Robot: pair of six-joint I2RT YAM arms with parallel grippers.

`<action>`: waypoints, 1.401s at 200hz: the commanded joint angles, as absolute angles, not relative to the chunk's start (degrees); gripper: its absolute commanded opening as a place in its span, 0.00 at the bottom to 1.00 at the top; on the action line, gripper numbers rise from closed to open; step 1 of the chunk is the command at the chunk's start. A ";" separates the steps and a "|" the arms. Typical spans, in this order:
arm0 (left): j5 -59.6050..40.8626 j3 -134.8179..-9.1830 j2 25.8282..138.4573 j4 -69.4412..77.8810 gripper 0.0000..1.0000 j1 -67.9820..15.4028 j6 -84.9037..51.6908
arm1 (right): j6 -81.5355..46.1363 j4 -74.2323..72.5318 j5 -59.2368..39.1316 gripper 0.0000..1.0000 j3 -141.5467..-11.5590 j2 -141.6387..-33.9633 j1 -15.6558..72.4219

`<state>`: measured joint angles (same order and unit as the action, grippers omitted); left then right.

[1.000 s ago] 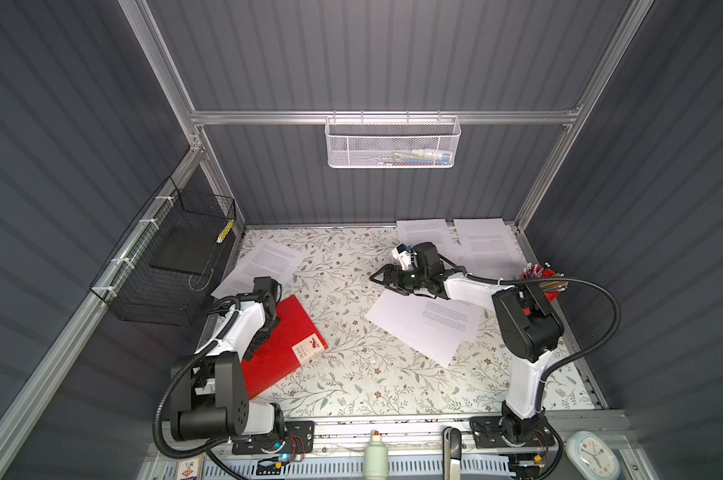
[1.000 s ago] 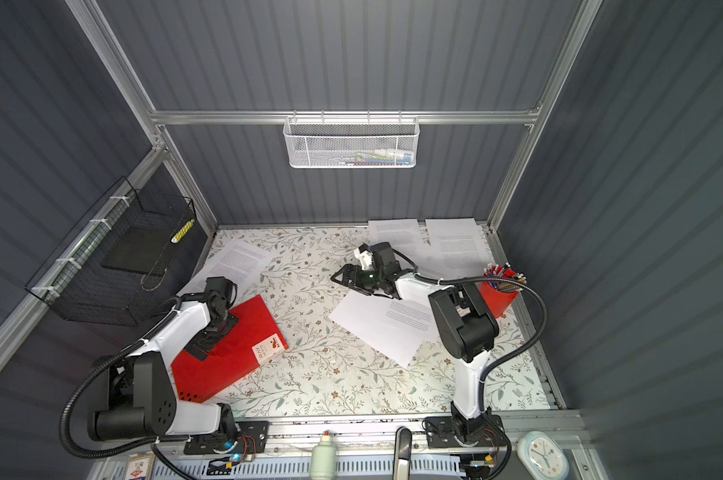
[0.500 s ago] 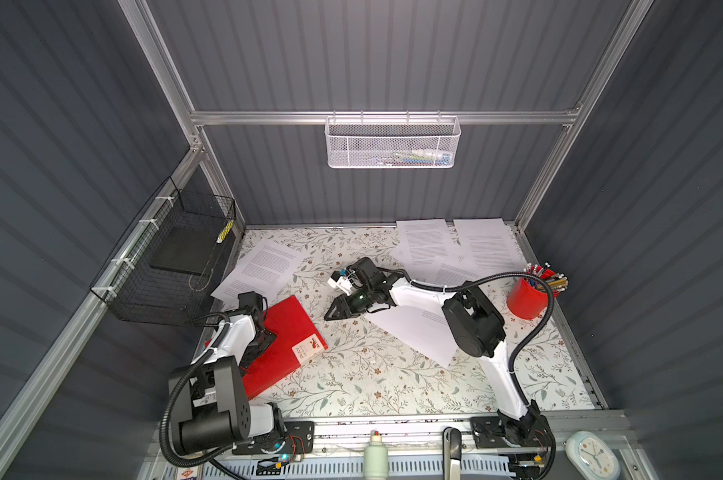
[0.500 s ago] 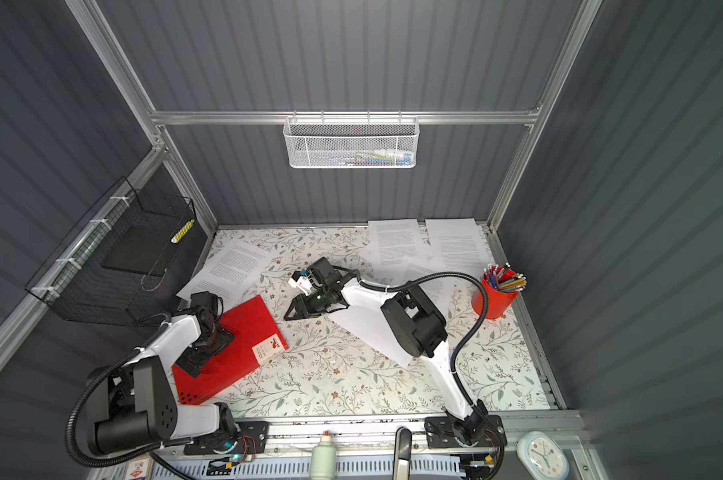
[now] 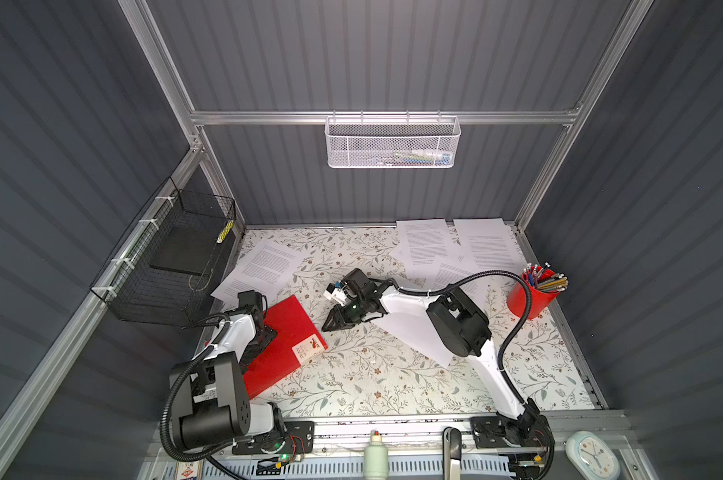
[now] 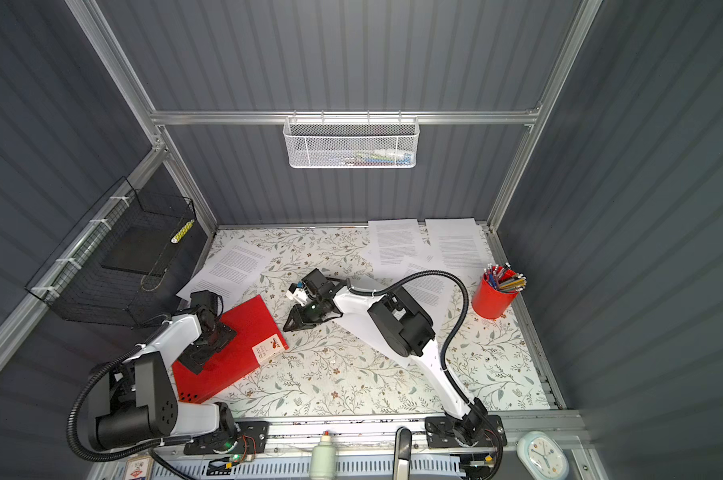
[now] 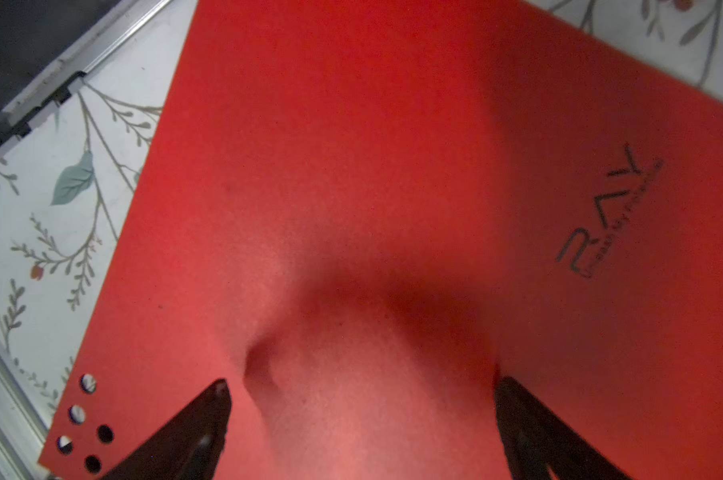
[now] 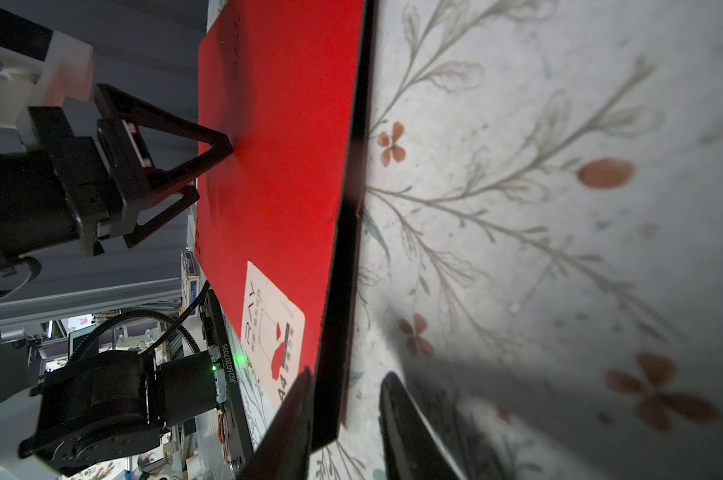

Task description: Put the files into the folder

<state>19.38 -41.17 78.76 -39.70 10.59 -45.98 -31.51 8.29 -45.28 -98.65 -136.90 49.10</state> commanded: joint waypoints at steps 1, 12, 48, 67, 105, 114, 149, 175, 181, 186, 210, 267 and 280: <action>18.25 -39.81 79.54 -41.05 1.00 10.99 -44.76 | -34.13 5.80 -46.72 0.27 -101.27 -138.87 49.94; 18.27 -39.74 79.54 -41.00 1.00 10.96 -44.74 | -34.63 5.71 -47.06 0.27 -101.98 -139.59 50.18; 18.24 -39.78 79.63 -40.96 1.00 10.96 -44.69 | -35.38 5.69 -47.24 0.24 -103.65 -141.03 50.71; 18.04 -39.73 79.63 -40.87 1.00 10.99 -44.65 | -35.55 6.05 -47.36 0.24 -104.40 -141.64 50.79; 18.07 -39.64 79.45 -40.78 1.00 10.99 -44.65 | -36.04 6.39 -48.29 0.24 -105.77 -142.87 51.10; 18.10 -39.63 79.43 -40.74 1.00 10.94 -44.70 | -36.15 6.25 -48.59 0.24 -105.84 -143.15 51.15; 17.97 -39.72 79.62 -40.61 1.00 10.99 -44.64 | -36.21 5.11 -49.89 0.13 -105.73 -142.96 51.48; 17.47 -40.70 78.98 -40.60 1.00 10.90 -43.74 | -37.01 2.53 -50.10 0.00 -103.90 -141.79 51.26; 17.30 -41.32 78.40 -40.86 1.00 10.90 -43.26 | -37.53 1.18 -50.16 0.00 -102.96 -141.15 51.10; 17.03 -42.02 77.71 -41.27 1.00 10.90 -42.79 | -37.86 0.35 -50.27 0.00 -102.27 -140.54 50.92; 13.69 -46.59 72.18 -42.95 1.00 10.22 -39.38 | -38.29 -2.38 -47.92 0.00 -96.59 -134.63 48.25; 16.46 -59.56 69.69 -47.90 1.00 -3.42 -36.29 | -42.26 -10.80 -43.60 0.00 -74.31 -113.44 35.04; 17.05 -59.39 69.51 -47.33 1.00 -4.37 -36.35 | -43.08 -11.87 -43.33 0.00 -70.84 -109.06 33.11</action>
